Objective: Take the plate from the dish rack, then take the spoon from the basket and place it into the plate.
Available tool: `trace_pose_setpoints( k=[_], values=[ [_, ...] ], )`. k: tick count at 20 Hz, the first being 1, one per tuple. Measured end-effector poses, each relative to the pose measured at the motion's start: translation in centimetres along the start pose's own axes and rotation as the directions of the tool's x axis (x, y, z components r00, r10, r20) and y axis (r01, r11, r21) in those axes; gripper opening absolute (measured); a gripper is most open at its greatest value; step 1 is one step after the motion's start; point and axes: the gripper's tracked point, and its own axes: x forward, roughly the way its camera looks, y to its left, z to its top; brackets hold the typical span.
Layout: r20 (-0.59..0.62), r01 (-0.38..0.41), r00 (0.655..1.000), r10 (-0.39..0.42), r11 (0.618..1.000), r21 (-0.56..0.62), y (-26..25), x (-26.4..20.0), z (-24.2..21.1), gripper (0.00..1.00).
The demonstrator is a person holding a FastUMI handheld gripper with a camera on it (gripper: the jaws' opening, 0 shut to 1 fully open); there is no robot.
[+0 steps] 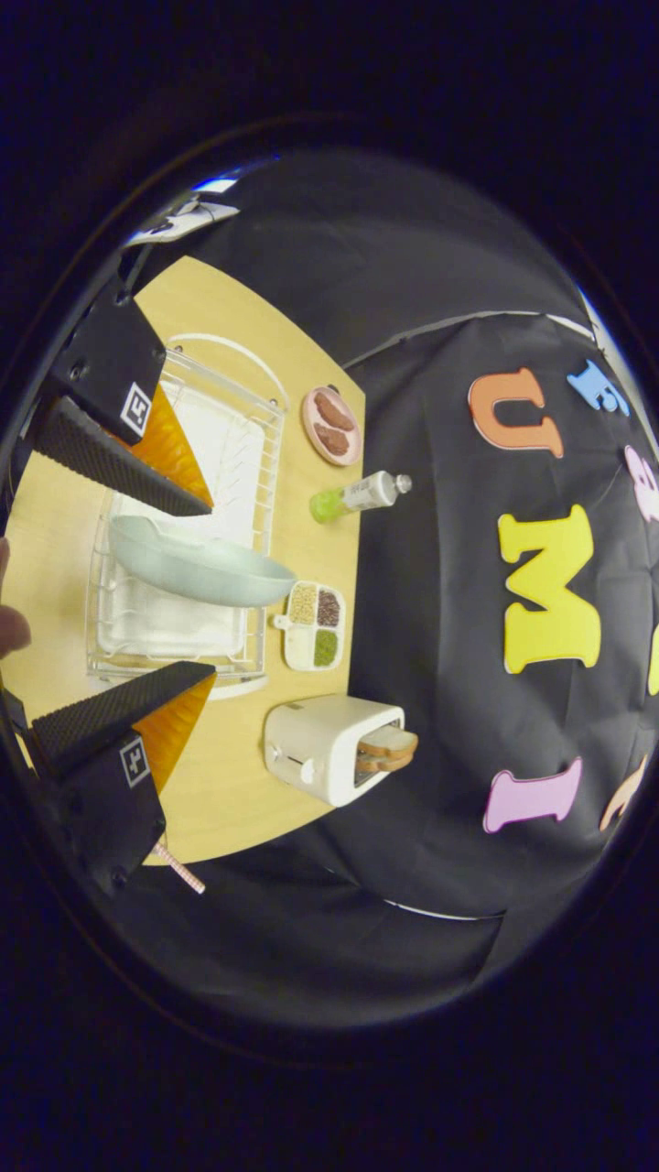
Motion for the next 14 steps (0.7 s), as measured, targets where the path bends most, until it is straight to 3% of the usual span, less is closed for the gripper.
trace_pose_setpoints(
  k=[5, 9, 14],
  values=[
    [-0.119, -0.001, 0.993, 0.009, 0.998, 0.064, 0.0, 4.1, 0.3, 1.00],
    [-0.164, -0.013, 0.986, 0.033, 0.993, 0.119, 0.2, 6.3, 0.9, 0.94],
    [-0.204, -0.024, 0.977, 0.055, 0.989, 0.149, 1.8, 7.6, 0.6, 0.74]
  ],
)
